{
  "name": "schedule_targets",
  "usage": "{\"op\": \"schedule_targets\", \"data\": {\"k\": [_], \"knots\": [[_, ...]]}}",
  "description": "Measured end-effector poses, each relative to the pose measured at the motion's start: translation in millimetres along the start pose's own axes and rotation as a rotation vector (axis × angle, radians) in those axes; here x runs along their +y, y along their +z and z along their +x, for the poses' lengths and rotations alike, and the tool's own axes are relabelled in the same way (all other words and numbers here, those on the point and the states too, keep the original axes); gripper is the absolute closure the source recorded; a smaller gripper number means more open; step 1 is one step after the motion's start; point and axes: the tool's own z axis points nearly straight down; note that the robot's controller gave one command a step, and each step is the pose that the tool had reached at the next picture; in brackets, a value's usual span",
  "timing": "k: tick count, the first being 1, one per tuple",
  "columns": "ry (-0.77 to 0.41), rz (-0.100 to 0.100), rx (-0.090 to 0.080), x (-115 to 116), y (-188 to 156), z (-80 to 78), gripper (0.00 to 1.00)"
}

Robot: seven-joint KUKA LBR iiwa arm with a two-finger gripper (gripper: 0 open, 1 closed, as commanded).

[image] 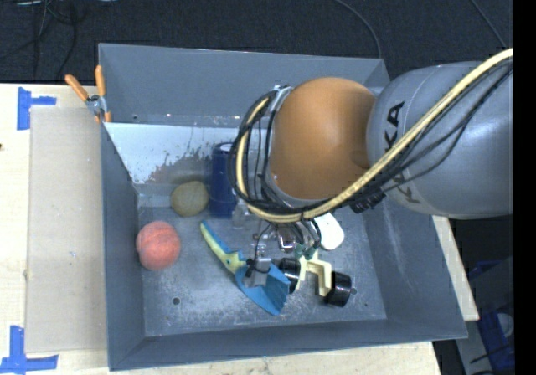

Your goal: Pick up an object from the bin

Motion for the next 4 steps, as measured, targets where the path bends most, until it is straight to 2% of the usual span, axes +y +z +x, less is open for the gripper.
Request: {"op": "schedule_targets", "data": {"k": [1, 2, 3, 4], "knots": [[0.004, -0.001, -0.008, -0.9, -4.4, -1.7, 0.0], [-0.005, -0.002, -0.007, -46.2, 64.7, 8.0, 0.0], [0.116, -0.001, 0.002, -76.0, 73.0, -11.7, 0.0], [0.125, -0.001, -0.006, -55.1, 89.9, 19.7, 0.0]]}}
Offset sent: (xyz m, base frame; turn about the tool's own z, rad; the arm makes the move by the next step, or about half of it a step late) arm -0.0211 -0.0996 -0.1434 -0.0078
